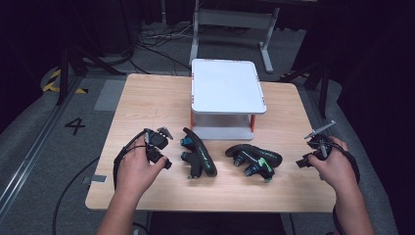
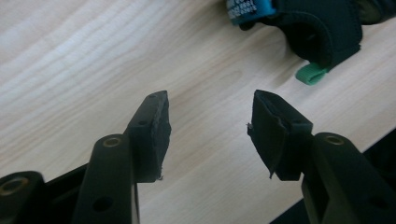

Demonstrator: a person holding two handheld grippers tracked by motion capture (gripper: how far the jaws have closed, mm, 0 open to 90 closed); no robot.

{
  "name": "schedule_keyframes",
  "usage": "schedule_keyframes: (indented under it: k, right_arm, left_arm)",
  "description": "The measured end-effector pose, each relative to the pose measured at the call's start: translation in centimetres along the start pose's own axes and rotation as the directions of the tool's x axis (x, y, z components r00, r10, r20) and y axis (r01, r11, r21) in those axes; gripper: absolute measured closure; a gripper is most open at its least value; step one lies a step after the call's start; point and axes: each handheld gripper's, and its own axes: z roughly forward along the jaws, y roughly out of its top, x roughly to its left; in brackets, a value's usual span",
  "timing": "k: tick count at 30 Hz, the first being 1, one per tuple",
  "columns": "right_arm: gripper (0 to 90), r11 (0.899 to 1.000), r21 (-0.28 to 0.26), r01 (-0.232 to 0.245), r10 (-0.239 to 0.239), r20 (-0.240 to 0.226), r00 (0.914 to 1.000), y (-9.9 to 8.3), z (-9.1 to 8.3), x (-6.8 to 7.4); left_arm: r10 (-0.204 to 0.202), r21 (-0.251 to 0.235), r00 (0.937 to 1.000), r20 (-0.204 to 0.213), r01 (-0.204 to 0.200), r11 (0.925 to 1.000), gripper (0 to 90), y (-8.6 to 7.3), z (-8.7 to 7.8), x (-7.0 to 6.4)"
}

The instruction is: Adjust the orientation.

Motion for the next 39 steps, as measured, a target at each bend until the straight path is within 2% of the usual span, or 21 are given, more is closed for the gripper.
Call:
schedule_keyframes:
  k: [2, 4, 7, 9, 11, 14, 20, 23, 24, 25, 26, 27, 28, 31, 33, 37, 39]
  right_arm:
    - [54.1, 1.0, -0.01, -0.008, 0.008, 0.002, 1.0, 0.0, -0.1, 0.0]
    - [53.1, 1.0, -0.016, -0.007, 0.007, 0.004, 1.0, 0.0, 0.0, 0.1]
    - [51.8, 1.0, -0.008, -0.002, 0.002, 0.003, 1.0, 0.0, 0.2, 0.1]
    - [50.9, 1.0, -0.001, 0.002, -0.002, 0.002, 1.0, 0.1, 0.4, 0.1]
    - [49.7, 1.0, 0.006, 0.002, -0.002, 0.004, 1.0, 0.2, 0.6, 0.1]
    - [47.8, 1.0, 0.004, 0.006, -0.006, -0.001, 1.0, 0.3, 0.7, 0.2]
    - [46.3, 1.0, -0.003, 0.006, -0.006, 0.009, 0.9999, 0.2, 0.6, 0.2]
    - [46.3, 1.0, -0.001, 0.009, -0.009, 0.014, 0.9999, 0.2, 0.6, 0.2]
    - [46.3, 1.0, -0.001, 0.008, -0.008, 0.013, 0.9999, 0.2, 0.6, 0.2]
    - [46.0, 1.0, 0.0, 0.012, -0.012, 0.013, 0.9999, 0.2, 0.6, 0.3]
    - [45.6, 1.0, -0.001, 0.015, -0.015, 0.011, 0.9998, 0.2, 0.7, 0.3]
    - [45.4, 1.0, 0.003, 0.015, -0.015, 0.007, 0.9999, 0.3, 0.7, 0.4]
    - [45.5, 1.0, 0.006, 0.018, -0.018, 0.006, 0.9998, 0.4, 0.8, 0.6]
    - [45.4, 1.0, 0.008, 0.028, -0.028, 0.003, 0.9996, 0.5, 0.9, 0.7]
    - [45.4, 1.0, 0.009, 0.029, -0.029, 0.002, 0.9996, 0.5, 1.0, 0.8]
    - [45.0, 0.999, 0.01, 0.033, -0.033, -0.001, 0.9994, 0.5, 1.0, 0.9]
    - [44.9, 0.999, 0.012, 0.037, -0.037, -0.003, 0.9993, 0.5, 1.0, 0.9]
  left_arm:
    - [-0.013, -0.021, 0.9999, -0.011, 0.013, 0.9997, 45.5, 0.0, -0.2, 0.1]
    - [-0.018, -0.02, 0.9998, -0.012, 0.017, 0.9996, 43.5, -0.1, -0.3, 0.2]
    - [0.006, -0.043, 0.9994, -0.035, -0.007, 0.9991, 40.9, -0.2, -0.2, 0.6]
    - [0.003, -0.031, 0.9995, -0.031, -0.004, 0.9995, 41.0, -0.3, -0.3, 0.7]
    - [0.006, -0.038, 0.9995, -0.032, -0.007, 0.9992, 40.9, -0.3, -0.3, 0.7]
    - [-0.007, -0.038, 0.9992, -0.038, 0.005, 0.9993, 39.6, -0.3, -0.5, 0.8]
    - [-0.067, -0.083, 0.9964, -0.052, 0.063, 0.9946, 38.4, -0.5, -1.1, 1.2]
    - [-0.059, -0.095, 0.9971, -0.047, 0.054, 0.994, 38.7, -0.4, -1.3, 1.0]
    - [-0.042, -0.096, 0.9983, -0.04, 0.038, 0.9947, 38.6, -0.3, -1.4, 0.7]
    - [0.008, -0.086, 0.9995, -0.031, -0.011, 0.9962, 37.9, -0.1, -1.4, 0.3]
    - [0.059, -0.08, 0.9983, -0.005, -0.059, 0.9951, 36.9, 0.1, -1.5, -0.4]
    - [0.094, -0.077, 0.9948, 0.039, -0.091, 0.9929, 36.7, 0.3, -1.5, -1.1]
    - [0.11, -0.076, 0.9922, 0.058, -0.106, 0.9915, 36.6, 0.4, -1.5, -1.6]
    - [0.194, -0.036, 0.9755, 0.104, -0.191, 0.9809, 34.7, 0.8, -0.9, -3.1]
    - [0.227, -0.019, 0.9636, 0.141, -0.227, 0.9738, 34.7, 1.0, -0.4, -3.8]
    - [0.257, 0.022, 0.9551, 0.147, -0.263, 0.9646, 33.6, 1.4, 0.7, -4.6]
    - [0.274, 0.032, 0.9487, 0.157, -0.283, 0.9587, 33.7, 1.5, 1.3, -4.9]
